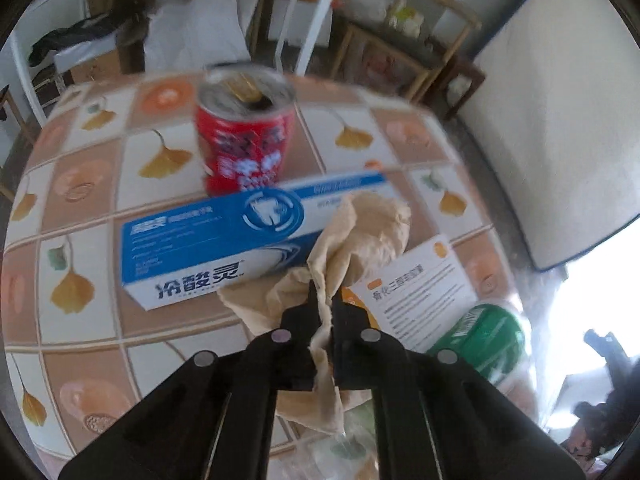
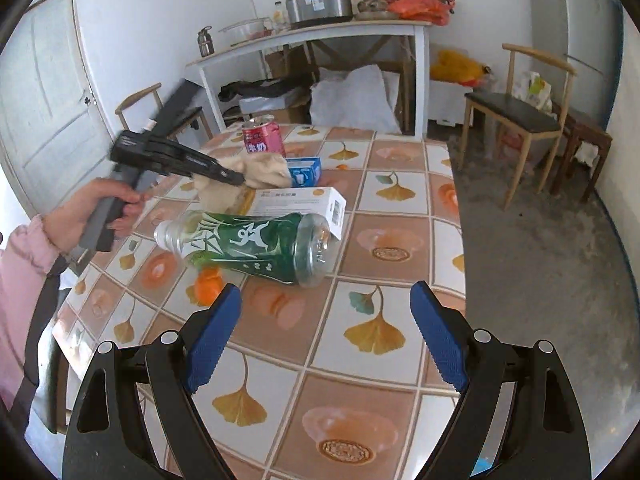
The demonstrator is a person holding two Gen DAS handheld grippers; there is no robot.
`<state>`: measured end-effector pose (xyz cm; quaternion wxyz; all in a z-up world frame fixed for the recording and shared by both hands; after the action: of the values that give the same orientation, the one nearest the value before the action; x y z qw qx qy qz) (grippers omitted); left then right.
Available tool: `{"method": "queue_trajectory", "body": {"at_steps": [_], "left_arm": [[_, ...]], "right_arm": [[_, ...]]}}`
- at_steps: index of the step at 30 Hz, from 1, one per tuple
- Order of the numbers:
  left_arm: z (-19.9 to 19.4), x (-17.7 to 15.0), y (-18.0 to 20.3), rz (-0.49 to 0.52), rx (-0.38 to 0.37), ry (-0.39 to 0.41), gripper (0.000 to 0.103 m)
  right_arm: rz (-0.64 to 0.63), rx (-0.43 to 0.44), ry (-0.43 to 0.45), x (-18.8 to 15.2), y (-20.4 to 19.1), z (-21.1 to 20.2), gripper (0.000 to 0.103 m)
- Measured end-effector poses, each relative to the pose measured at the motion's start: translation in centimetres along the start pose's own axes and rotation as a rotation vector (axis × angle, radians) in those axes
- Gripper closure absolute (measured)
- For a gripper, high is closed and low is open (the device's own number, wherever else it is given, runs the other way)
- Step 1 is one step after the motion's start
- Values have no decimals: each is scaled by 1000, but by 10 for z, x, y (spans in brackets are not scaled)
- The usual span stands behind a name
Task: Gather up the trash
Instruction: 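Grasp the crumpled brown paper with the left gripper and lift it, then grasp the blue-white toothpaste box with the right gripper while the left holds the paper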
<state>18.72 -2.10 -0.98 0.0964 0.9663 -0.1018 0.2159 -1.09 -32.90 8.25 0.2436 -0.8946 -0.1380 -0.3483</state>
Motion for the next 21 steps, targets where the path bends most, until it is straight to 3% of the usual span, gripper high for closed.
{"method": "queue_trajectory", "body": {"at_steps": [4,6,11,16,21], "left_arm": [[-44,-2,-6,-12,-49,102,99],[-72,-7,-9,-16,-74,173,99],[-139,-25,-41,-72,-39,359,99],[-172,-43,-77,-120,31,467,99],[-175,-60,-98,-196,-16,491,98]], "right_arm": [[-104,76,-72,5,-23,21,21],[-166,60,-93,12,-31,31,21],[-184,57,-113,53,-31,53,21],[-384,85,-256,100,-53,117,16],[-638,50,-402,115,-67,195,12]]}}
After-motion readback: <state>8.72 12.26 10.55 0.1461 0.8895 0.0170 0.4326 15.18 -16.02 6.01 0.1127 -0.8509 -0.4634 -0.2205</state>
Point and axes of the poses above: each gripper's, at about its wrist camera, not at the fingertips, and z roughly the way its jaws point, y to its right, x to its top, the point moved 9 cm from there along z, roughly the way its jaws point, and after that the axes turned 11 degrees about x, right-handed, at the moved point
